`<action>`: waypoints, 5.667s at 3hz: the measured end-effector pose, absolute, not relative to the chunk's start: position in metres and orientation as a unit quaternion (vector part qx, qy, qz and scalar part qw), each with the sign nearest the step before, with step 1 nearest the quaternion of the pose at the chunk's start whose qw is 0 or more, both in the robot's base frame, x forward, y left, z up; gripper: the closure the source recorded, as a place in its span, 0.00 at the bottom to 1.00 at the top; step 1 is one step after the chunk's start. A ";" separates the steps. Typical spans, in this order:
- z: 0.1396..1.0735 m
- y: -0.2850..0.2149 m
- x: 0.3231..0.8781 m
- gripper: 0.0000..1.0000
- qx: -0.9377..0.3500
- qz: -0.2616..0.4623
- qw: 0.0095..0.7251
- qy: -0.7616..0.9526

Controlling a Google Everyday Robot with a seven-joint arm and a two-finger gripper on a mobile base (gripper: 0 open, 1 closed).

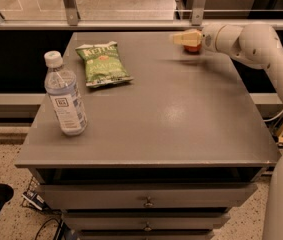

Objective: Move apple near blue plastic bottle

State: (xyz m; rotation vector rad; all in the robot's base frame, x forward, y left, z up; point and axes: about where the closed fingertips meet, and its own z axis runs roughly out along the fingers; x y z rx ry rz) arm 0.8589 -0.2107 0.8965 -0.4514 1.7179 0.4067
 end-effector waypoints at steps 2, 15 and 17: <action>0.863 -0.198 0.855 0.16 -0.191 0.194 0.582 0.766; 0.895 -0.101 0.521 1.00 -0.403 0.390 0.542 0.626; 0.871 -0.054 0.505 1.00 -0.461 0.415 0.493 0.610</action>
Offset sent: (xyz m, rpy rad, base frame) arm -0.0120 0.0139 -0.0578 0.0263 0.1245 0.0077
